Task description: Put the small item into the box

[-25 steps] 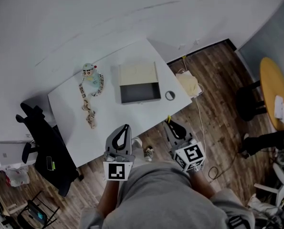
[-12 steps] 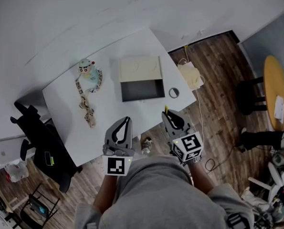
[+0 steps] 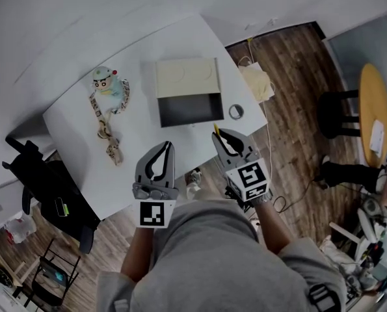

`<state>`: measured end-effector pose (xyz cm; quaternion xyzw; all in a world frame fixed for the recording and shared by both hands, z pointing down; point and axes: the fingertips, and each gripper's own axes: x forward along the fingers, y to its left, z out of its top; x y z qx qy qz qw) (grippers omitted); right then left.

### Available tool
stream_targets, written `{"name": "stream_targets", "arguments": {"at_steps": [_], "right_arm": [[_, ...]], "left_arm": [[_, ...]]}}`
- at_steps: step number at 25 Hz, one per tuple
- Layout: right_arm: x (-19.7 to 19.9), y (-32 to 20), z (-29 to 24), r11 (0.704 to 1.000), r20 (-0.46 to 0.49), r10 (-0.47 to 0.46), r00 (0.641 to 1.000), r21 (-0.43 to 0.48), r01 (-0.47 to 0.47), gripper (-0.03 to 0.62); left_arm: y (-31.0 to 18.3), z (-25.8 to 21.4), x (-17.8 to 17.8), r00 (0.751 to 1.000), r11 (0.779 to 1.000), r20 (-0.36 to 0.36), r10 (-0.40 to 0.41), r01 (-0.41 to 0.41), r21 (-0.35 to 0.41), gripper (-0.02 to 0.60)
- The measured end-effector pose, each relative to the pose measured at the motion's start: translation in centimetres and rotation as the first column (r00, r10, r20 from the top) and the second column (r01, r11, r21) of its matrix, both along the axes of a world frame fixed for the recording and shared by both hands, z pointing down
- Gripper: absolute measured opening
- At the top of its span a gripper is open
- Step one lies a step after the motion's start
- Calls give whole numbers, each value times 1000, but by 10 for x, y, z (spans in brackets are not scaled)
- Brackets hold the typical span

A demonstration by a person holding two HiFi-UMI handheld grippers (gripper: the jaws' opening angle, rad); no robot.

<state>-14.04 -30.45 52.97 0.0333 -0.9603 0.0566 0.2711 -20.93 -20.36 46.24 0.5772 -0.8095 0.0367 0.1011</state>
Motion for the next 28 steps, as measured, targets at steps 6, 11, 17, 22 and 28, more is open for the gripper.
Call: {"name": "stream_targets", "arguments": {"at_steps": [6, 11, 17, 22, 28], "right_arm": [[-23, -3, 24, 999, -69, -53, 996, 3, 54, 64], [-38, -4, 46, 996, -138, -91, 986, 12, 94, 64], [-59, -6, 71, 987, -212, -150, 966, 24, 159, 64], [-73, -6, 94, 977, -266, -195, 944, 33, 211, 64], [-78, -7, 125, 972, -353, -217, 910, 9, 235, 64]], "left_arm": [[-13, 5, -17, 999, 1000, 37, 28, -28, 5, 35], [-13, 19, -26, 1000, 1000, -30, 6, -7, -28, 35], [-15, 30, -40, 998, 999, -57, -5, 2, -44, 35], [-15, 36, -52, 998, 999, -55, -9, 7, -48, 35], [-16, 39, -63, 998, 999, -55, -19, 17, -37, 35]]}}
